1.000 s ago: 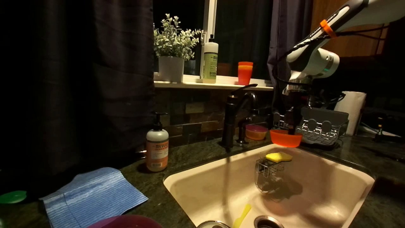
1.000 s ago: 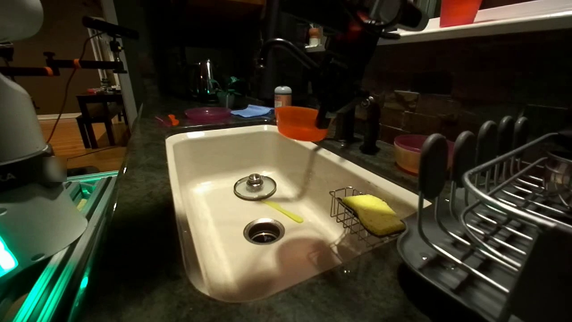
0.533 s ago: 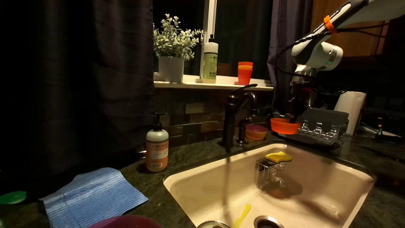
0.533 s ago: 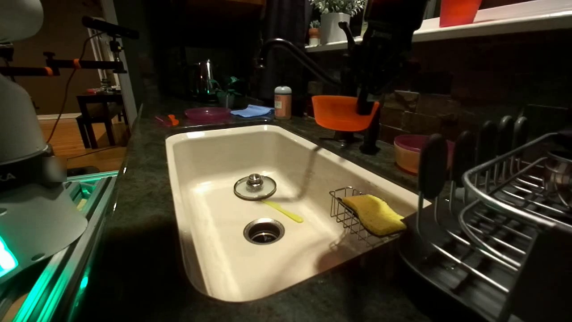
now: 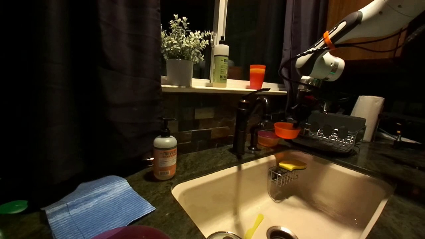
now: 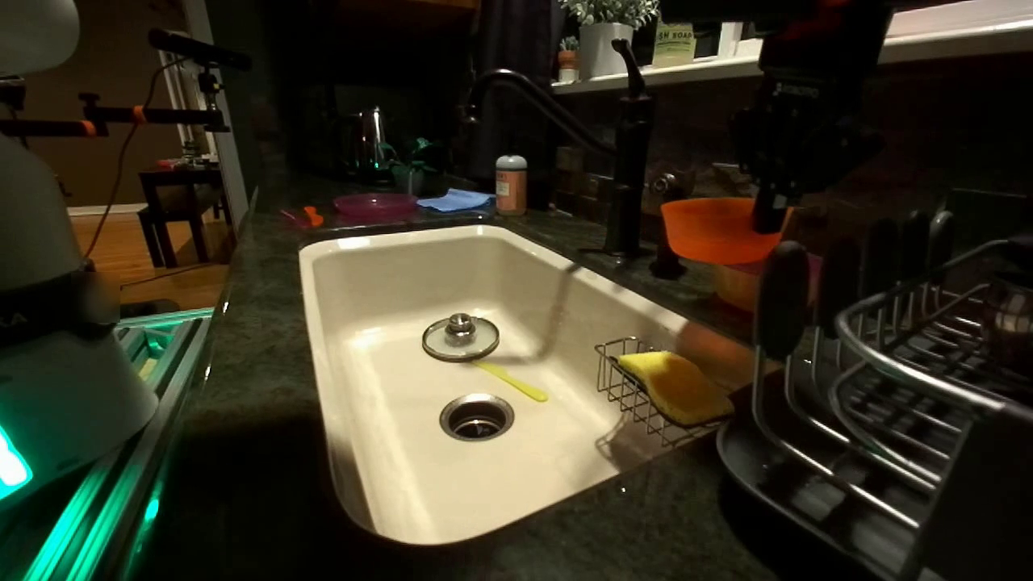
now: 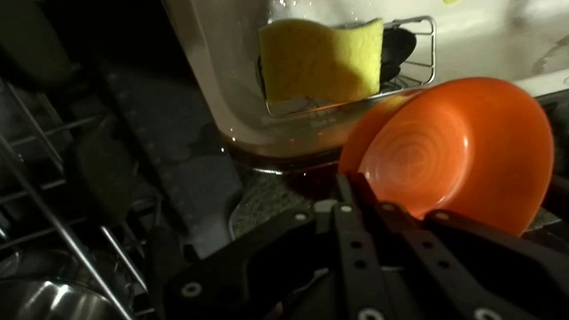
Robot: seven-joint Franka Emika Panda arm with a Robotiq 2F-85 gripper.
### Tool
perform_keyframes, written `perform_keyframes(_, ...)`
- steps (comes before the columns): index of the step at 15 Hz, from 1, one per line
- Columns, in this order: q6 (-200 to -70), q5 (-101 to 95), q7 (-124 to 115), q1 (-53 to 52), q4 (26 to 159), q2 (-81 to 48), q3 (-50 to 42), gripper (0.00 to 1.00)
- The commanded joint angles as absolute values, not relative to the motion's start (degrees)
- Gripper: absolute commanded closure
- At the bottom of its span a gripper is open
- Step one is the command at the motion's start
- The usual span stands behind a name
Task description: Take the two bowls off of the plate rack and put them on the green bowl
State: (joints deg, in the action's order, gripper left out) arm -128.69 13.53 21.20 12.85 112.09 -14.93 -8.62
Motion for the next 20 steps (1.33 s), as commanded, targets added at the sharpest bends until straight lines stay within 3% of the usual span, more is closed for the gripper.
perform_keyframes(1, -132.47, 15.37, 21.36, 13.64, 106.52, -21.04, -6.43, 0.99)
perform_keyframes(20, -133.86, 18.49, 23.65, 17.39, 98.45, -27.69, -1.48, 0.99)
